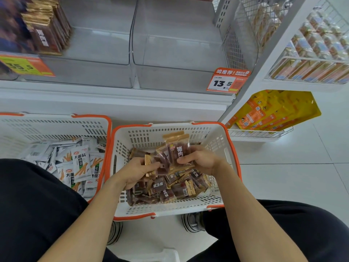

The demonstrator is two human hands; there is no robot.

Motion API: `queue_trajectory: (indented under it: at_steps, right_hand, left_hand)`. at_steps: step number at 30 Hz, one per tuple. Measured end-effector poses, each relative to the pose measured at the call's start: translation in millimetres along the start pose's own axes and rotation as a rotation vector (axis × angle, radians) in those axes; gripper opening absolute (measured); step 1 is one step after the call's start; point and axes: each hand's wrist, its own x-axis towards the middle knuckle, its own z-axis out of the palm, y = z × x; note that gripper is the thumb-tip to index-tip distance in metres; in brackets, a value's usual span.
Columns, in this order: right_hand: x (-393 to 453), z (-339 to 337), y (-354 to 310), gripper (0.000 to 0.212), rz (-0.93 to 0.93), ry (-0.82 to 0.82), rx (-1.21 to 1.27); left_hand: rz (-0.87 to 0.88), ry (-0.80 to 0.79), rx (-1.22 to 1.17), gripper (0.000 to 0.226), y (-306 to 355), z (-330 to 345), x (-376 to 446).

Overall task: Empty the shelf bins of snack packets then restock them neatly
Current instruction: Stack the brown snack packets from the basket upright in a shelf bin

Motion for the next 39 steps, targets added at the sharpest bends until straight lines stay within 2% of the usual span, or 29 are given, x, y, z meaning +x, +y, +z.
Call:
queue_trajectory:
  at_steps: [5,8,10,13,16,20,22,25,27,29,33,36,38,39]
  right_hand:
    - [1.6,7.3,4.8,0.023,-0.015,0.058,-0.082]
    - [-1.0,11.4,0.7,0.021,-0.019,0.042,-0.138]
    - [-0.9,12.4,-0.6,0.028,-0.033,0.060,-0.151]
    - [1.0,13.7,-0.7,0.047,-0.016,0.074,-0.095]
    - [3.1,20.5,2.1,0.036,-0.006,0.063,-0.032]
    - [5.5,34.2,6.0,0.031,-0.022,0.025,0.081]
    - [4.1,43.3,3.8,0.029,-0.033,-0.005,0.009]
    - [3.6,59.3,-0.6,0.037,-0.050,-0.066,-0.102]
    - [4.7,63.1,-1.6,0.044,-0.029,-0.110,-0.111]
    - [4.4,60.2,-4.5,0.045,-0.008,-0.143,-0.069]
    - [-0.4,48.5,-19.0,0.046,-0.044,-0.106,0.029]
    - [-5.4,41.2,-35.1,0.050,-0.110,-0.046,0.074]
    - [-7.2,40.4,-45.3,0.053,-0.171,-0.022,0.096]
    - [-6.8,42.8,-50.7,0.054,-0.207,-0.010,0.092]
  left_hand:
    - [0.026,-0.031,-0.327,0.043,3.5,3.3,-2.5]
    - [0.061,-0.093,-0.492,0.034,4.6,4.4,-4.9]
    - [0.089,-0.132,-0.556,0.033,5.4,3.8,-6.3]
    - [0.144,-0.179,-0.439,0.046,7.9,4.5,-8.0]
    - [0.154,-0.088,-0.318,0.049,8.3,7.2,-3.9]
    - [0.167,-0.033,-0.200,0.073,7.8,11.8,-1.5]
    - [0.200,-0.039,-0.188,0.073,6.8,18.7,-1.4]
    - [0.222,0.079,-0.114,0.101,2.3,26.0,-1.6]
    - [0.208,0.109,-0.126,0.098,0.1,24.9,0.3]
    - [0.177,0.065,-0.182,0.081,2.4,22.5,1.4]
    - [0.200,0.005,-0.180,0.061,22.2,20.4,-3.6]
    - [0.207,-0.086,-0.147,0.078,48.0,7.4,-17.1]
    - [0.234,-0.141,-0.036,0.094,68.4,-4.0,-27.9]
    - [0.266,-0.150,0.048,0.092,79.2,-9.3,-34.1]
